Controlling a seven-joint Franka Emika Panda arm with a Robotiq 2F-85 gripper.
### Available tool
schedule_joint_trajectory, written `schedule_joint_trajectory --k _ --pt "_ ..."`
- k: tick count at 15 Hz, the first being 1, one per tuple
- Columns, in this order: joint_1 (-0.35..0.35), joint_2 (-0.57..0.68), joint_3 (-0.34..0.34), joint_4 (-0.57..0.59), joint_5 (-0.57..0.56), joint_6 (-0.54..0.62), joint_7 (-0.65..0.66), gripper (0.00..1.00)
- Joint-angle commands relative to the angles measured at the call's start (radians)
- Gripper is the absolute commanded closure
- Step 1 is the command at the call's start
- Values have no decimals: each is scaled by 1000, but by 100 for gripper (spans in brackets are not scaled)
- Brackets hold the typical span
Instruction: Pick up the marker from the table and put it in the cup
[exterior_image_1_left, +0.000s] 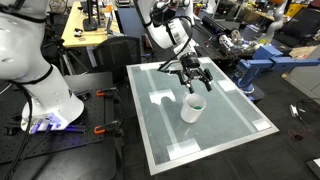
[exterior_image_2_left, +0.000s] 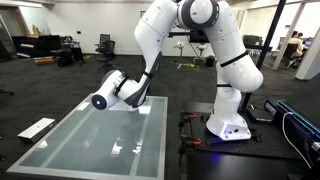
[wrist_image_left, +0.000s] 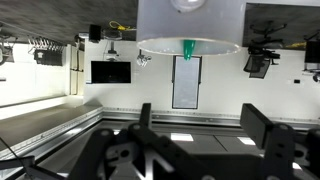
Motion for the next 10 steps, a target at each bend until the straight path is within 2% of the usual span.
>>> schedule_joint_trajectory --k 1,10 --pt "9 -56 -1 -23 8 -19 49 0" --pt "38 -186 17 -85 -2 -90 126 0"
